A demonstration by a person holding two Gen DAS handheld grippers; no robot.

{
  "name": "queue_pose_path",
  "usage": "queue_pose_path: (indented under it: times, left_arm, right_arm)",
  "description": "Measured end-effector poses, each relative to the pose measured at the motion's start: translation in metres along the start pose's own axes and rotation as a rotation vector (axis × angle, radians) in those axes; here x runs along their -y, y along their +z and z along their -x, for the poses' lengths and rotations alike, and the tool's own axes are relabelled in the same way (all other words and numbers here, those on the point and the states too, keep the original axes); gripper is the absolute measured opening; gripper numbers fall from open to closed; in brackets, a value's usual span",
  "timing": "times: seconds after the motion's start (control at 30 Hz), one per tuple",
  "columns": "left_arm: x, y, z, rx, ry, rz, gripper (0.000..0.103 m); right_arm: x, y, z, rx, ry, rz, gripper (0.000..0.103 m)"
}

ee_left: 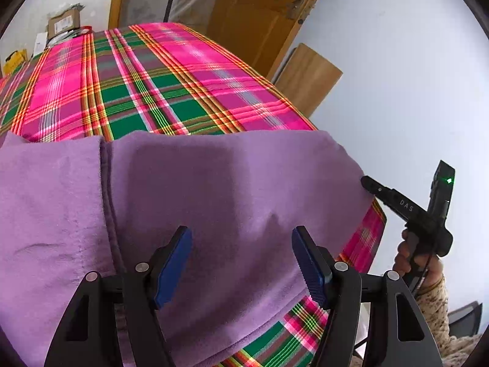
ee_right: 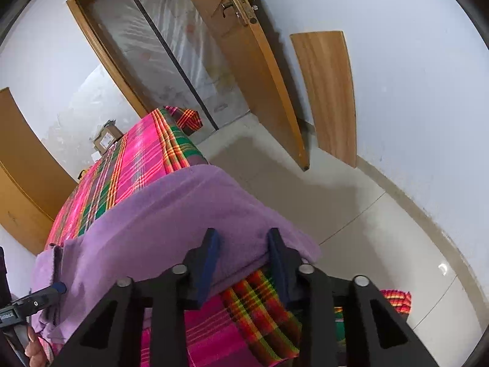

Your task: Fold clothes

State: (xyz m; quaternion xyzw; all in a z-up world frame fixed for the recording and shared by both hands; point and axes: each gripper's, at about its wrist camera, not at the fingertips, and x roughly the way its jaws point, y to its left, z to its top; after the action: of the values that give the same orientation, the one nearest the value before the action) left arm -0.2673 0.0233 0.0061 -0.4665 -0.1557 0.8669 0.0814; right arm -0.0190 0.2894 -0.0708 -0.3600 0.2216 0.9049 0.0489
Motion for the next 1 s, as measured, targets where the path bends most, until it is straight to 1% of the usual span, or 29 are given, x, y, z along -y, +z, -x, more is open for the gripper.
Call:
queue_pose_path:
  times: [0.03,0.13,0.23,0.3,0.37,0.43,0.5,0.6,0.7,0.83,0.9,0.97,1.0]
  left_arm:
    - [0.000,0.000,-0.001,-0.001,0.001,-0.001,0.070]
    - [0.001,0.000,-0.003,-0.006,0.004,-0.004,0.070]
    - [0.001,0.000,-0.005,-0.010,0.006,0.002,0.070]
    - [0.001,0.000,-0.006,-0.010,0.008,0.001,0.071]
    - [0.002,-0.001,-0.005,-0.009,0.007,0.003,0.071]
    - [0.002,-0.001,-0.005,-0.006,0.003,0.007,0.071]
    - [0.001,-0.001,-0.004,-0.001,-0.002,0.014,0.071]
    - [0.000,-0.001,-0.002,0.003,-0.010,0.021,0.071]
    - [0.000,-0.001,0.000,0.007,-0.014,0.026,0.071]
    - [-0.002,-0.002,0.001,0.012,-0.021,0.037,0.071]
    - [-0.003,-0.002,0.001,0.012,-0.024,0.042,0.071]
    - [-0.003,-0.003,0.001,0.012,-0.025,0.041,0.071]
    - [-0.003,-0.003,0.001,0.012,-0.025,0.040,0.071]
  right_arm:
    - [-0.002,0.001,0.001,0.010,-0.013,0.013,0.017]
    - [-0.011,0.003,0.003,0.042,-0.054,0.061,0.012]
    - [-0.025,0.005,0.006,0.085,-0.098,0.133,0.011]
    - [-0.037,0.006,0.010,0.130,-0.121,0.194,0.010]
    - [-0.053,0.007,0.019,0.194,-0.151,0.273,0.010]
    - [-0.074,0.003,0.027,0.272,-0.186,0.378,0.010]
    - [-0.093,-0.004,0.033,0.306,-0.155,0.446,0.010]
    - [-0.111,-0.012,0.035,0.309,-0.092,0.502,0.010]
    - [-0.128,-0.025,0.033,0.267,0.015,0.522,0.010]
    - [-0.144,-0.045,0.024,0.207,0.095,0.548,0.010]
    - [-0.147,-0.052,0.017,0.174,0.110,0.553,0.010]
    - [-0.150,-0.055,0.011,0.150,0.111,0.561,0.013]
    - [-0.150,-0.055,0.009,0.127,0.125,0.560,0.015]
